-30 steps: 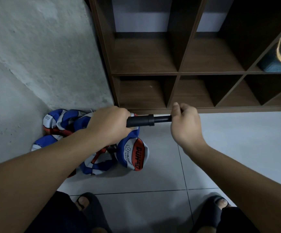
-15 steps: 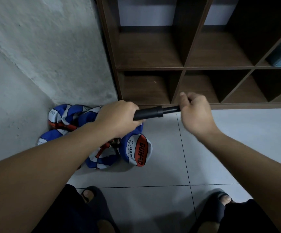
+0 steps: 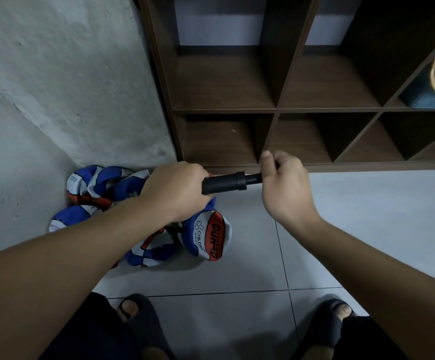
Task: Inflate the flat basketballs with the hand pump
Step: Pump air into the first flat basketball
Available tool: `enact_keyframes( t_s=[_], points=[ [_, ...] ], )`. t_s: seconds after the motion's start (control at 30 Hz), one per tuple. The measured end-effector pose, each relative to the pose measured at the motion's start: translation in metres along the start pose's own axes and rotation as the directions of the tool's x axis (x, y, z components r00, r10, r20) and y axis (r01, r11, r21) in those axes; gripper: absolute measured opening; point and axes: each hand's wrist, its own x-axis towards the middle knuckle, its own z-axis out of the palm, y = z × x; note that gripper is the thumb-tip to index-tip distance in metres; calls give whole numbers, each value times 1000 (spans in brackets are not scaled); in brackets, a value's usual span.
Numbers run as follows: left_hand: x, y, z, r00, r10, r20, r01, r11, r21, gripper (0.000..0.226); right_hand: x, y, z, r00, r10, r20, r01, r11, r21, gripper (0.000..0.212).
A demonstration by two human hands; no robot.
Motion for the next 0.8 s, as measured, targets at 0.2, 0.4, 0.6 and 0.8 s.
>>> enact_keyframes(
  t_s=[0.2,0.4,0.6,0.8],
  points=[
    [-1,6,7,1000,8,-20,-9,1000,-8,24,-7,-5,7,998,23,59,-24,1000,19,42],
    [-1,-5,-7,995,7,98,2,996,-91,34,14,-6,-21,990,-26,135,48,986,-162,46],
    [4,-30,-16,994,-54,91,64,992,-105,44,47,15,-58,982,166,88,-163,986,-37,44],
    [3,-18,-14,998,9,57,-8,1000,-10,36,6,5,-29,996,82,-27,-83,994,-66,48]
  ],
)
